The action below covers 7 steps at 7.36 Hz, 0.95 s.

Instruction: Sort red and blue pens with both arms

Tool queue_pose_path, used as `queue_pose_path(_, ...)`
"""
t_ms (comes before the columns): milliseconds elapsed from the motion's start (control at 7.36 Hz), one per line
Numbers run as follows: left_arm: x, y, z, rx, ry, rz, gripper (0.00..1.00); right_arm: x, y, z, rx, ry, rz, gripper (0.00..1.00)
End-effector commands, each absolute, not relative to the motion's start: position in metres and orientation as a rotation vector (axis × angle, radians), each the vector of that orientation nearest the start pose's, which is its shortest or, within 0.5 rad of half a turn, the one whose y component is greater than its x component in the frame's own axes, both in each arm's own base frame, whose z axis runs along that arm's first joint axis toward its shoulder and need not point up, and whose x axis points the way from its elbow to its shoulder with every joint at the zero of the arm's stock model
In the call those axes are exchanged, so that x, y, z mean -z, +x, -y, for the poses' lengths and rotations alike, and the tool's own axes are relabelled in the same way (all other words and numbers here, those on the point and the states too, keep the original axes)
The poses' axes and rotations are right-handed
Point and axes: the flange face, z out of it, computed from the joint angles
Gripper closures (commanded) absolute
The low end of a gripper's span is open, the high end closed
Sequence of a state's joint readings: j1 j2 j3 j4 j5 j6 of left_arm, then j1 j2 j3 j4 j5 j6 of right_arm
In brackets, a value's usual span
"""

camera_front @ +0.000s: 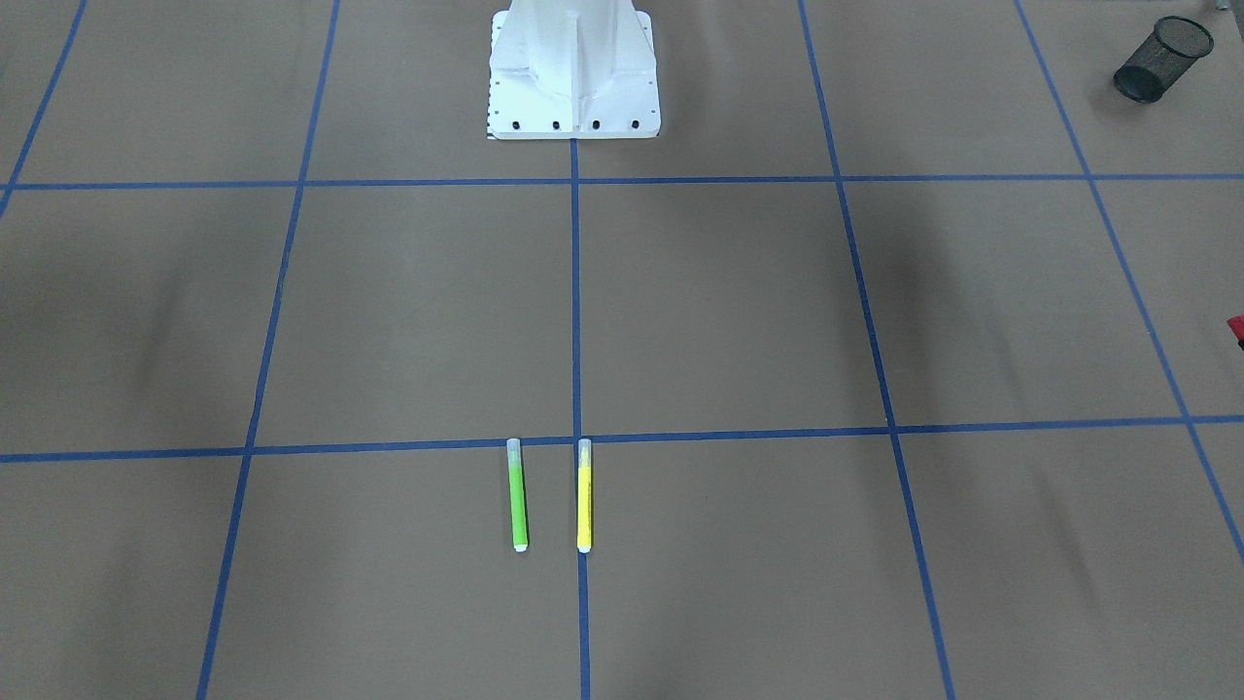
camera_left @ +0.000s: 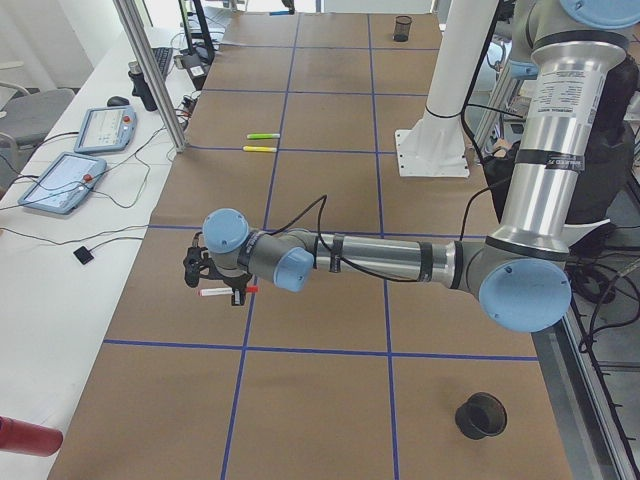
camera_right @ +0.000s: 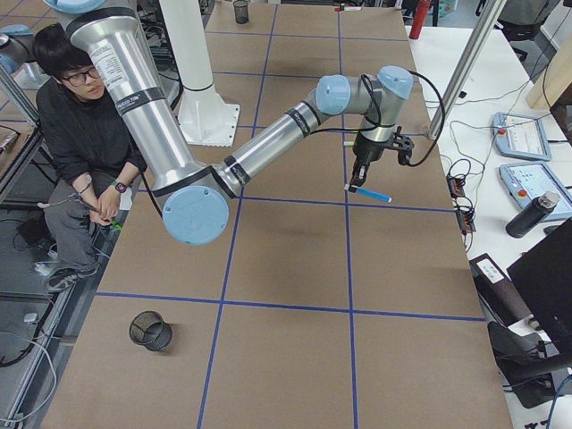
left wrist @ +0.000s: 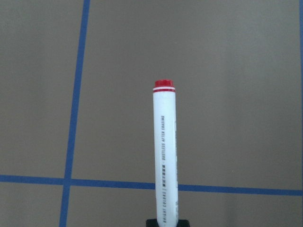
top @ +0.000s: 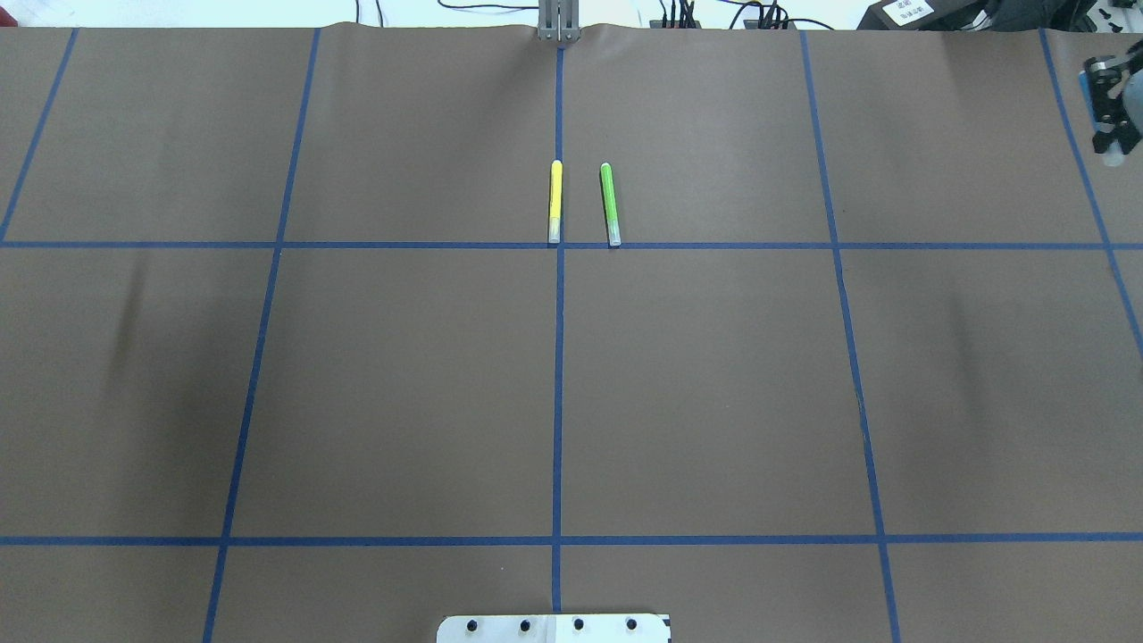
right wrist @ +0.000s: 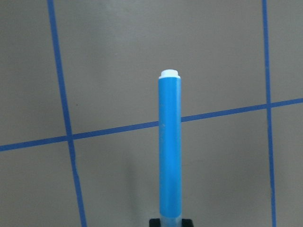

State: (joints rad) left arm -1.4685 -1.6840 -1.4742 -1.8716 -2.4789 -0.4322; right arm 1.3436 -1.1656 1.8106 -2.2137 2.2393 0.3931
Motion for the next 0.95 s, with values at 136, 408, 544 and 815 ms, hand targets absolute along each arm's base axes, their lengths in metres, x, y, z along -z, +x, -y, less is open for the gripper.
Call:
queue_pose_path(136, -0.702, -0.054, 0.443, 0.205, -0.061, -0.997, 1.0, -0.485, 0.016, 0.49, -0.216, -0.28, 0.703, 1.0)
queue_pose_path(408, -0.721, -0.059, 0.344, 0.26, -0.131, -0.997, 1.0, -0.533, 0.041, 0.426, -0.135, -0.303, 0.755, 1.0)
queue_pose_path(544, -0.716, -0.059, 0.314, 0.3, -0.201, -0.989, 1.0, -0.548, 0.049, 0.41, -0.105, -0.331, 0.767, 1.0)
queue_pose_path(815, -0.709, -0.065, 0.288, 0.349, -0.337, -0.979, 1.0, -0.554, 0.07, 0.394, -0.081, -0.409, 0.798, 1.0)
